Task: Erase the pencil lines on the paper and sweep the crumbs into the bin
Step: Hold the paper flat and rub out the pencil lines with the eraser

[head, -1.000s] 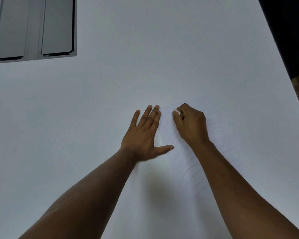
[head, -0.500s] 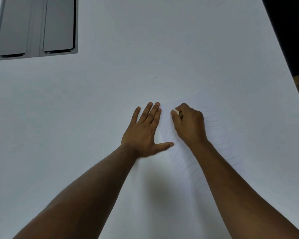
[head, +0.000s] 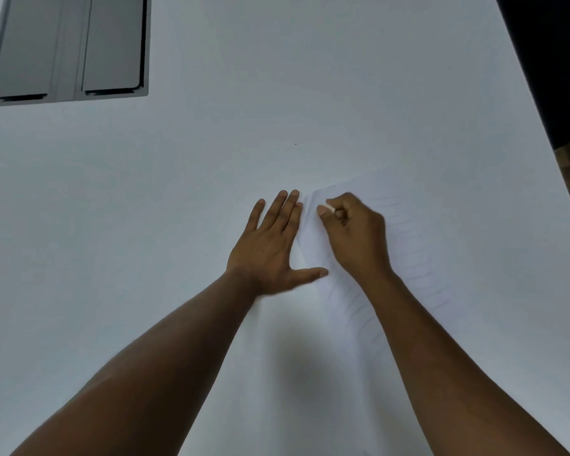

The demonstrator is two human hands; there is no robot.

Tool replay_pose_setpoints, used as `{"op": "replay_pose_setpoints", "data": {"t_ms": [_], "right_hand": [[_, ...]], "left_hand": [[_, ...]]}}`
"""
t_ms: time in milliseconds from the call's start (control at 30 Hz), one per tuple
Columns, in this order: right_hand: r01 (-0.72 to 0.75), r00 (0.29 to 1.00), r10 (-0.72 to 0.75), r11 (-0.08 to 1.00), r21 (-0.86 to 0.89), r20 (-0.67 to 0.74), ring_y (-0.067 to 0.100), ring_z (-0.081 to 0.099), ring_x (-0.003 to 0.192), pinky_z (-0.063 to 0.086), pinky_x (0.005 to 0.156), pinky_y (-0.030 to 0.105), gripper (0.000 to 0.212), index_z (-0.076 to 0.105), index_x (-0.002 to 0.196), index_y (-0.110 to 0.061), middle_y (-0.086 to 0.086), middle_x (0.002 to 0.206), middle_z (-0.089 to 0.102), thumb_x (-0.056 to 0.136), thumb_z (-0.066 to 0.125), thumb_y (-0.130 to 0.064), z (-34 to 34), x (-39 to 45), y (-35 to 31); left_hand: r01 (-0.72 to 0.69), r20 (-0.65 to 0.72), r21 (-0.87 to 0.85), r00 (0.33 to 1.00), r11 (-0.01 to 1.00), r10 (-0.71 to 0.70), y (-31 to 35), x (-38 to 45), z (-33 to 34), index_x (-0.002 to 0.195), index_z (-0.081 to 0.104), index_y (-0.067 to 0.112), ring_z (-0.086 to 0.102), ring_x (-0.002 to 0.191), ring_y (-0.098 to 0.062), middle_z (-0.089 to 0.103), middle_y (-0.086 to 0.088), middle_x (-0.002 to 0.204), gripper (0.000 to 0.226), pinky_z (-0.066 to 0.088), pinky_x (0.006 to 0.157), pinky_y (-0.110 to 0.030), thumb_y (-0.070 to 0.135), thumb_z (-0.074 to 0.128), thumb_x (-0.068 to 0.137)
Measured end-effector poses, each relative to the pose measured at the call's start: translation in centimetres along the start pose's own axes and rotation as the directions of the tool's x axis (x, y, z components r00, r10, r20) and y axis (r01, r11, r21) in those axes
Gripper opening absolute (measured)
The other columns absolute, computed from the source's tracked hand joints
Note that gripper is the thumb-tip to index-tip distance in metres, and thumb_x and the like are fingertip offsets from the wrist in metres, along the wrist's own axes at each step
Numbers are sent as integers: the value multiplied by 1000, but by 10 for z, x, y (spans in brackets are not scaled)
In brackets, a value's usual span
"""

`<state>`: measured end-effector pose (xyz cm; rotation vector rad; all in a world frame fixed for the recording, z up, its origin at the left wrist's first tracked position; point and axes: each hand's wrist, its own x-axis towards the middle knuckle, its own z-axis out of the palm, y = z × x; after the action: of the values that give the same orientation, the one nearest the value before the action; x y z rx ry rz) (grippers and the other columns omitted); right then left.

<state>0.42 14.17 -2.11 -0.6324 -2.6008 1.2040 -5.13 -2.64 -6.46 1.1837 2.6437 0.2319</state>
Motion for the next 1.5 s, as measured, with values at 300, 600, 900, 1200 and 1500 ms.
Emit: {"op": "replay_pose_setpoints", "data": {"t_ms": [300, 600, 900, 1200, 1500], "right_hand": [[-134, 988, 139, 989, 65, -66, 8, 60, 68, 55, 67, 32, 12, 69, 95, -16, -10, 73, 63, 93, 66, -28, 3, -8, 16], [40, 998, -33, 986, -163, 44, 15, 60, 64, 52, 62, 30, 18, 65, 97, -10, -2, 70, 63, 94, 62, -27, 22, -8, -1], [-113, 977, 38, 928, -355, -211, 34, 59, 59, 34, 55, 28, 15, 56, 83, -3, 13, 66, 61, 93, 54, -14, 3, 18, 17], [-109, 979, 72, 976, -191, -191, 29, 62, 59, 51, 57, 36, 17, 59, 86, -7, 8, 65, 64, 94, 59, -22, 13, -3, 11], [-33, 987, -20, 946, -322, -162, 26, 60, 57, 39, 52, 27, 13, 59, 86, -7, 6, 65, 61, 94, 58, -18, 27, 3, 0]], "left_hand": [[-98, -76, -1, 992, 995, 97, -1, -3, 2, 166, 5, 16, -11, 160, -22, -5, -1, 174, 101, 5, 127, -57, 82, 30, 95], [-66, -59, -13, 996, 998, 65, -1, -1, 3, 165, 17, 17, -6, 160, -20, 5, 2, 174, 99, 4, 128, -55, 84, 22, 92], [-47, -17, -11, 999, 999, 47, 0, -1, 0, 166, 7, 15, -15, 159, -17, -3, 4, 174, 102, -3, 128, -52, 84, 26, 93], [-56, -43, -9, 998, 998, 55, -1, -1, 2, 165, 13, 14, -10, 160, -19, 1, 1, 174, 101, 2, 128, -54, 83, 26, 93], [-44, -65, -9, 997, 999, 44, 0, -2, 4, 165, 17, 11, -6, 160, -20, 6, -2, 174, 101, 4, 128, -54, 82, 27, 93]]}}
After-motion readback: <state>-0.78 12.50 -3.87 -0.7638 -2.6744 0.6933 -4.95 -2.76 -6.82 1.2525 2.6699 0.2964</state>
